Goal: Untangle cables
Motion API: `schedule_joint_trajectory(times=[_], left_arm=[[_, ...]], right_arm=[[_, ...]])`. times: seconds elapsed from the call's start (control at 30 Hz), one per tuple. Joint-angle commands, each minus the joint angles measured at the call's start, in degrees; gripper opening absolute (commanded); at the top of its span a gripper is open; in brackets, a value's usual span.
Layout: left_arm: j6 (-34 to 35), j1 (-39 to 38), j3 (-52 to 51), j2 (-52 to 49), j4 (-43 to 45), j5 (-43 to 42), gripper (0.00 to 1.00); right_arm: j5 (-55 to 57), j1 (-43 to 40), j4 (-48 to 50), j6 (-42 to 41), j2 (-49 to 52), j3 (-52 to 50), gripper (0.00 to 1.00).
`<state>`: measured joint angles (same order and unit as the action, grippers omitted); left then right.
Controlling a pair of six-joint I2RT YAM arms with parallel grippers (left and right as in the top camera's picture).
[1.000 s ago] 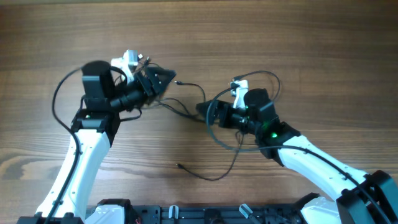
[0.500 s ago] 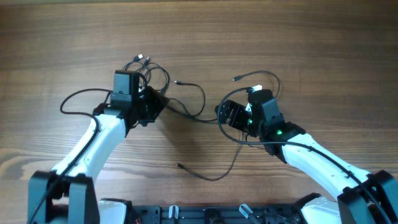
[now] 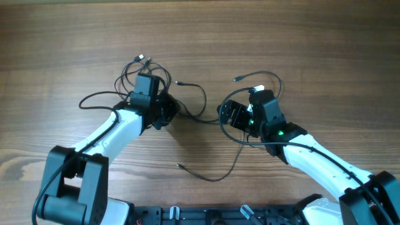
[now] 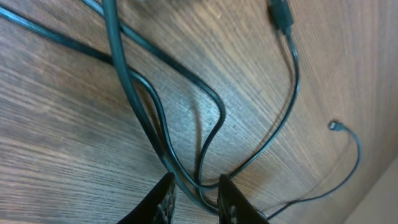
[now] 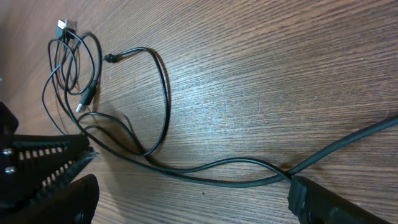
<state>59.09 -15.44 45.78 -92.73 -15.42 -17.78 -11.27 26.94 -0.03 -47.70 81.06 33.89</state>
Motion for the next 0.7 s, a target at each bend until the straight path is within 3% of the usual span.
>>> schedule_joint_trajectory(times=[0.0,0.4,0.67], left_arm=[[1.8,-1.8,0.2,-1.6,0.3,3.2,0.25],[1.9,-2.5,0.2,-5.1,3.3,4.0,0.22],[1.8,-2.5,0.2,-7.9,3.9,3.9,0.13]], right_arm=[[1.4,0.0,-0.1,-0.3,0.1,0.3,1.0],[1.4,0.0,-0.3,-0.3,0.1,0.3,1.0],[1.4,0.0,-0.3,-0.3,0.1,0.3,0.99]])
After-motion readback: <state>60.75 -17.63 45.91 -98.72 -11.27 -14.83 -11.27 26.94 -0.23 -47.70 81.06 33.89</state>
